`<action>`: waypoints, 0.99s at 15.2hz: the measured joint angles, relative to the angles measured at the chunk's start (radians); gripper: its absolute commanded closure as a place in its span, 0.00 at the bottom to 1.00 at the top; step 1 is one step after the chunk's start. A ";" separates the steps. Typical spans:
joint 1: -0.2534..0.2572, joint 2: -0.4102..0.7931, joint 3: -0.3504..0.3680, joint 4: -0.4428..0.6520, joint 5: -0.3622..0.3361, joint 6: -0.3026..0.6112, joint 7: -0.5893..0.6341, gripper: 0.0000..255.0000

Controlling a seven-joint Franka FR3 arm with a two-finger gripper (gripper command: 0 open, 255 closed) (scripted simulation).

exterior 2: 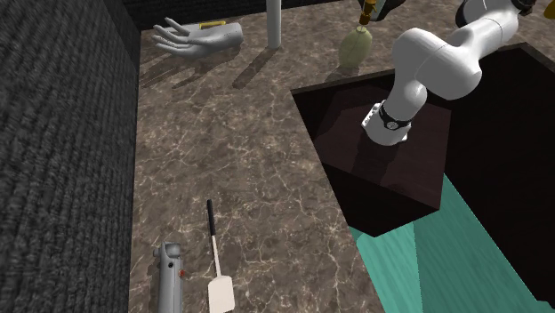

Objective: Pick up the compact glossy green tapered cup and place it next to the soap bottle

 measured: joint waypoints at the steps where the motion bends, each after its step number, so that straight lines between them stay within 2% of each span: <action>1: -0.004 -0.007 -0.007 -0.008 -0.007 0.005 -0.001 1.00; 15: -0.066 -0.108 -0.119 -0.130 -0.111 0.083 0.001 1.00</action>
